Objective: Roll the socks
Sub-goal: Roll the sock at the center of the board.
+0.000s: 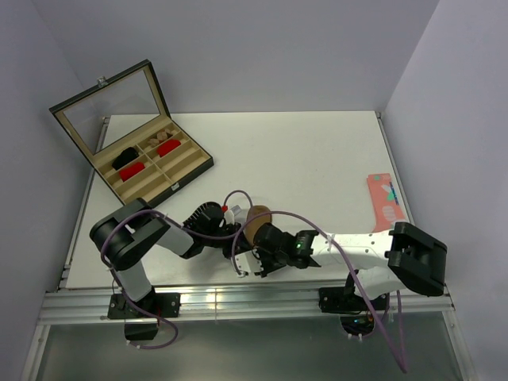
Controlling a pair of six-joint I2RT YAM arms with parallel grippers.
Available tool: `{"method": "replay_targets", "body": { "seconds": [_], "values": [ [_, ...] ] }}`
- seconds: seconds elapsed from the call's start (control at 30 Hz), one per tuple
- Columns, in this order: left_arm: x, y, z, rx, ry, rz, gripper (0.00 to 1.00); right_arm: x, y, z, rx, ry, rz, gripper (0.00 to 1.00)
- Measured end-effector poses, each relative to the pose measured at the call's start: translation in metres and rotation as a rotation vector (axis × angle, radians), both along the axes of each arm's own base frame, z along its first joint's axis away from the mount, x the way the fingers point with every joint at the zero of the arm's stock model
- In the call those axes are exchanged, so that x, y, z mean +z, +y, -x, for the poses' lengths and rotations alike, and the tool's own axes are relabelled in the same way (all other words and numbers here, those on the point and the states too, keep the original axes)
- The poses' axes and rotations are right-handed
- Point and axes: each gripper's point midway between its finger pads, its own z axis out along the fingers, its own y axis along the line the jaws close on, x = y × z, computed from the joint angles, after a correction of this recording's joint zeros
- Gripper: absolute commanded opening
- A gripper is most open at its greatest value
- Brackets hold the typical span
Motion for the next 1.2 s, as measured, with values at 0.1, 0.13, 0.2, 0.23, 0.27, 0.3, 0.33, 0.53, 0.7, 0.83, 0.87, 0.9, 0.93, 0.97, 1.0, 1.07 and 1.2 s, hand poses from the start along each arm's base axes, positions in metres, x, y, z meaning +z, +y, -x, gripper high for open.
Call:
{"method": "replay_targets", "body": {
  "seconds": [0.1, 0.13, 0.2, 0.23, 0.27, 0.3, 0.33, 0.53, 0.7, 0.83, 0.87, 0.9, 0.93, 0.97, 1.0, 1.07, 1.2],
  "values": [
    [0.0, 0.002, 0.0, 0.009, -0.003, -0.007, 0.05, 0.001, 0.001, 0.001, -0.004, 0.035, 0.013, 0.13],
    [0.001, 0.003, 0.0, 0.013, -0.005, -0.009, 0.06, 0.002, 0.001, 0.001, -0.007, 0.051, 0.016, 0.13],
    [0.001, 0.004, -0.001, 0.026, -0.016, -0.015, 0.07, 0.003, 0.001, 0.0, -0.017, 0.09, 0.018, 0.13],
    [0.001, 0.005, -0.001, 0.035, -0.024, -0.02, 0.07, 0.004, 0.001, 0.0, -0.021, 0.113, 0.018, 0.13],
    [0.001, 0.006, -0.002, 0.046, -0.036, -0.025, 0.09, 0.004, 0.001, -0.001, -0.027, 0.145, 0.02, 0.13],
    [0.002, 0.006, -0.003, 0.054, -0.047, -0.03, 0.08, 0.005, 0.001, -0.002, -0.037, 0.178, 0.023, 0.13],
    [0.002, 0.006, -0.005, 0.061, -0.061, -0.034, 0.08, 0.006, 0.0, -0.004, -0.048, 0.212, 0.028, 0.13],
    [0.002, 0.006, -0.013, 0.095, -0.145, -0.067, 0.14, 0.005, 0.001, -0.013, -0.087, 0.432, 0.077, 0.14],
    [0.003, 0.01, -0.02, 0.135, -0.21, -0.099, 0.29, 0.005, 0.002, -0.015, -0.093, 0.549, 0.094, 0.13],
    [0.007, 0.018, -0.026, 0.184, -0.274, -0.117, 0.34, 0.005, 0.002, -0.017, -0.102, 0.615, 0.104, 0.13],
    [0.008, 0.021, -0.026, 0.198, -0.288, -0.121, 0.35, 0.005, 0.002, -0.017, -0.11, 0.632, 0.105, 0.13],
    [0.009, 0.024, -0.025, 0.209, -0.298, -0.124, 0.35, 0.005, 0.002, -0.017, -0.116, 0.646, 0.104, 0.13],
    [0.009, 0.029, -0.025, 0.224, -0.309, -0.129, 0.35, 0.005, 0.001, -0.018, -0.124, 0.659, 0.103, 0.13],
    [0.009, 0.032, -0.025, 0.235, -0.319, -0.132, 0.36, 0.005, 0.001, -0.018, -0.131, 0.67, 0.102, 0.13],
    [0.01, 0.035, -0.025, 0.247, -0.329, -0.135, 0.36, 0.005, 0.001, -0.018, -0.138, 0.679, 0.103, 0.13],
    [0.008, 0.042, -0.025, 0.273, -0.347, -0.147, 0.37, 0.004, 0.001, -0.018, -0.156, 0.699, 0.107, 0.13],
    [0.012, 0.049, -0.021, 0.289, -0.403, -0.159, 0.38, 0.003, 0.002, -0.019, -0.198, 0.751, 0.124, 0.13]
  ]
}}
